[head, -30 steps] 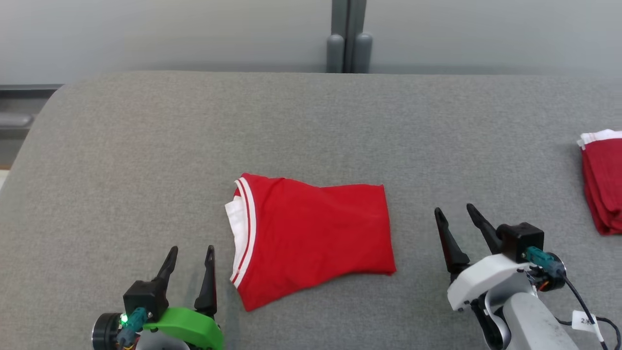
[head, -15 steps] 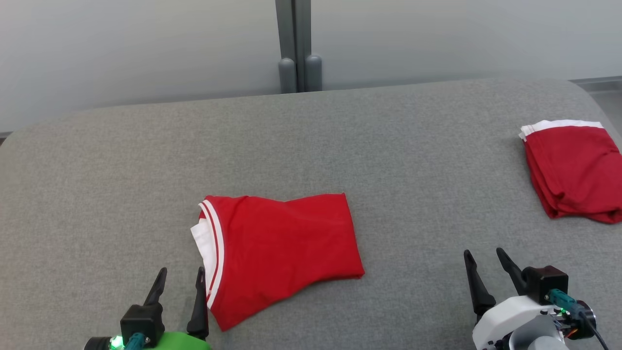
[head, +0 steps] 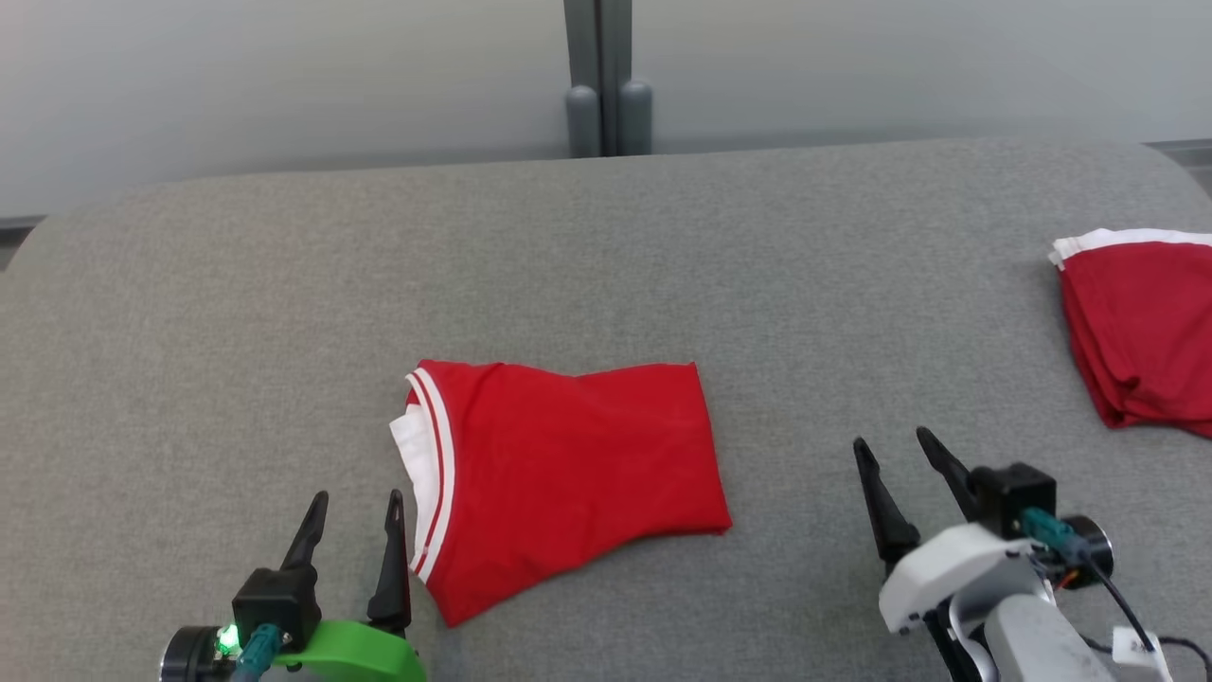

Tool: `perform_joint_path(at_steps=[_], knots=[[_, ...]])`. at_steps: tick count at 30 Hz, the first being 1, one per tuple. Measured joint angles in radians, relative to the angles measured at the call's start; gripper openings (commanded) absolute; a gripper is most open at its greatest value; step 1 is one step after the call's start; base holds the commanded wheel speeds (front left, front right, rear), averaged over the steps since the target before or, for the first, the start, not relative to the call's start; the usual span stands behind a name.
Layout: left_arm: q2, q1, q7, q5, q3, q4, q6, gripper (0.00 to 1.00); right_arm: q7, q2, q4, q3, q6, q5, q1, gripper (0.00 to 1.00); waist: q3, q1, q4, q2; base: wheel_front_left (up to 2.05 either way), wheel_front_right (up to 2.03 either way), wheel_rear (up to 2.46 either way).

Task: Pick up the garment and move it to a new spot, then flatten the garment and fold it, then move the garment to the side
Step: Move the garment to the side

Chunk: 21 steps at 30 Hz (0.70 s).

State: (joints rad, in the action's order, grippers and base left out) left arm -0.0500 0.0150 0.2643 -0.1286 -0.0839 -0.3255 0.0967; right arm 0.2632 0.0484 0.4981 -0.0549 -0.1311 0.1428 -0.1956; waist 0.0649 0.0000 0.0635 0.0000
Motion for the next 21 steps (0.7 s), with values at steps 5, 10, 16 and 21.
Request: perform_joint_path(at_steps=[5,10,16,21], knots=[[0.0,0.028,0.0,-0.019,-0.023,-0.002,0.009,1.0,0.0,0.001,0.069,-0.087,0.0,0.01,-0.141,1.0,0.038,0.0,0.051,0.0,0.0,0.0,0.0],[0.0,0.045,0.0,-0.027,-0.035,-0.015,0.013,1.0,0.0,0.0,0.173,-0.208,0.0,0.049,-0.258,1.0,0.069,0.0,0.11,0.0,0.0,0.0,0.0],[0.0,0.052,0.0,-0.03,-0.037,-0.027,0.017,1.0,-0.003,0.0,0.355,-0.26,0.0,0.06,-0.307,1.0,0.097,0.0,0.176,0.0,0.0,0.0,0.0],[0.0,0.052,0.0,-0.033,-0.029,-0.028,0.018,1.0,-0.01,0.0,0.444,-0.297,0.0,0.083,-0.334,0.16,0.118,0.0,0.198,0.0,0.0,0.0,0.0]])
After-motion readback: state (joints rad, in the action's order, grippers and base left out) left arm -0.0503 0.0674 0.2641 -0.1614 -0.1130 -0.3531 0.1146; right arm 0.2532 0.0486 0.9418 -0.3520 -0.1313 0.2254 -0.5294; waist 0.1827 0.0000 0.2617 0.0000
